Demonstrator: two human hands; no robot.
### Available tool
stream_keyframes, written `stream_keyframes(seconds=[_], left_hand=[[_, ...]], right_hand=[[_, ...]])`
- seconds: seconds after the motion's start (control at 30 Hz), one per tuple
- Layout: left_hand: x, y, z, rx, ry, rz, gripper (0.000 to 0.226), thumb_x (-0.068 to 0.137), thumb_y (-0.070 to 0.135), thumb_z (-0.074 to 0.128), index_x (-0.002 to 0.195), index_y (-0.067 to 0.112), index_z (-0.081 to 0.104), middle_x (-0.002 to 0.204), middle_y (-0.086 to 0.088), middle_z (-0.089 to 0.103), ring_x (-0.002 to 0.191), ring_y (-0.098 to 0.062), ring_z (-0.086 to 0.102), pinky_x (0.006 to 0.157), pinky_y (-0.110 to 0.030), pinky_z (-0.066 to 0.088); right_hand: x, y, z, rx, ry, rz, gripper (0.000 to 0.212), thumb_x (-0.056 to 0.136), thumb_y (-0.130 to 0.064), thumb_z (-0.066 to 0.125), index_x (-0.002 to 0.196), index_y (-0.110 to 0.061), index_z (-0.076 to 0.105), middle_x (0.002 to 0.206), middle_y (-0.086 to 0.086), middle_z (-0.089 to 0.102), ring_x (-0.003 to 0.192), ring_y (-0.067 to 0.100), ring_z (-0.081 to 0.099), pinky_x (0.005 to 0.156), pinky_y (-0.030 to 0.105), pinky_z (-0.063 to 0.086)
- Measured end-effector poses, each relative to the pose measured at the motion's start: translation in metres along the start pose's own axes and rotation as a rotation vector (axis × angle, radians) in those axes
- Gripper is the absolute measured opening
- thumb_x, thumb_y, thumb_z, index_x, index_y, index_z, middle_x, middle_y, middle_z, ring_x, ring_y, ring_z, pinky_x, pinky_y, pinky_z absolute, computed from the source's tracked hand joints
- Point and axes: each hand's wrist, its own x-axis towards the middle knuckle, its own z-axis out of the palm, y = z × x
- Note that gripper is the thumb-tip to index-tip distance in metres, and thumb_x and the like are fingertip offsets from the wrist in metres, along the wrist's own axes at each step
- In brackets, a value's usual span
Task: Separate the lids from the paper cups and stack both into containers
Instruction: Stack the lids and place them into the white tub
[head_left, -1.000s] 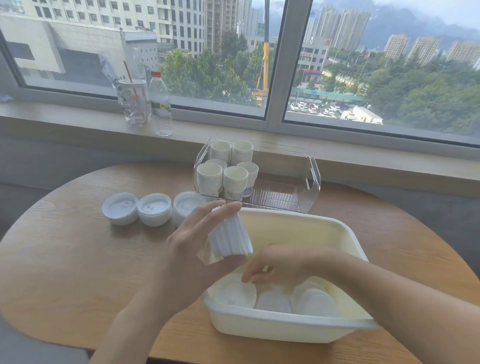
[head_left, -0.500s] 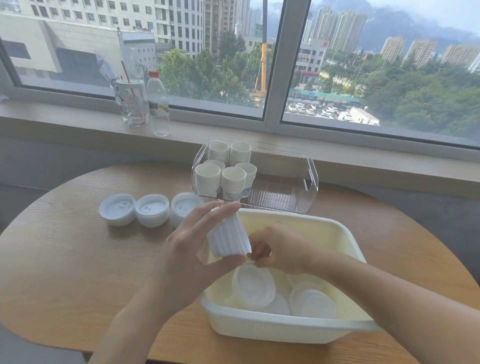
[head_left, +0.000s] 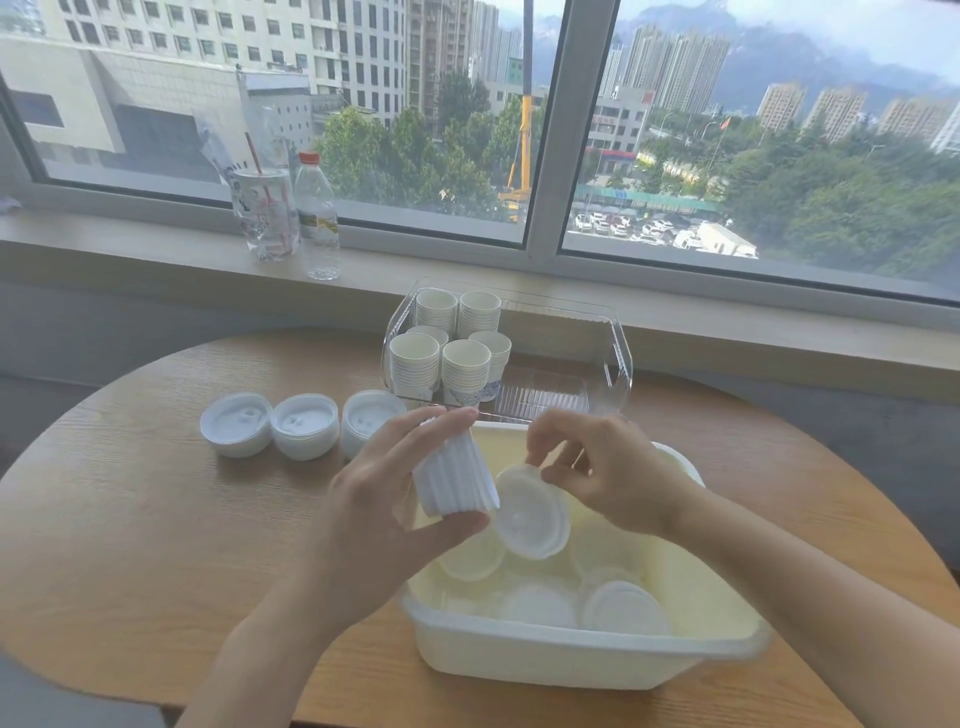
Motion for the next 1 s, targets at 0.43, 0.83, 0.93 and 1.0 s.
stream_keyframes(seconds=[0.43,0.83,0.93,1.0], left_hand=[[0.005,0.027,0.008,-0.029,0.063,-0.040,0.079,0.077,0.031,0.092,0.143,0.048,0.054,0.138,0.025,0.059,0.134,-0.005,0.052,0.094,-0.007,0.041],[0.006,0.034,0.005,-0.050,0.058,-0.023,0.079,0.079,0.030,0.091,0.145,0.047,0.053,0.142,0.025,0.056,0.140,-0.008,0.049,0.097,-0.010,0.044],[0.005,0.036,0.005,-0.095,0.055,-0.022,0.080,0.078,0.028,0.091,0.145,0.047,0.053,0.142,0.024,0.056,0.140,-0.011,0.050,0.096,-0.009,0.046],[0.005,0.038,0.004,-0.125,0.051,-0.033,0.080,0.077,0.028,0.092,0.144,0.049,0.053,0.141,0.022,0.057,0.139,-0.014,0.051,0.096,-0.010,0.047]], right_hand=[[-0.004,-0.027,-0.013,0.421,0.270,0.109,0.029,0.094,-0.003,0.067,0.092,-0.029,0.081,0.096,-0.009,0.077,0.085,0.015,0.069,0.059,0.023,0.055],[-0.018,-0.044,-0.024,0.645,-0.032,0.122,0.060,0.075,-0.029,0.091,0.130,-0.027,0.067,0.121,-0.003,0.075,0.110,0.012,0.074,0.099,0.039,0.060],[-0.021,-0.039,-0.030,0.686,-0.078,0.038,0.068,0.078,-0.012,0.089,0.139,-0.024,0.060,0.128,0.002,0.071,0.122,0.014,0.068,0.100,0.041,0.059],[-0.024,-0.036,-0.032,0.722,-0.118,-0.023,0.076,0.080,-0.001,0.086,0.146,-0.020,0.055,0.136,0.006,0.065,0.130,0.017,0.063,0.103,0.041,0.057]])
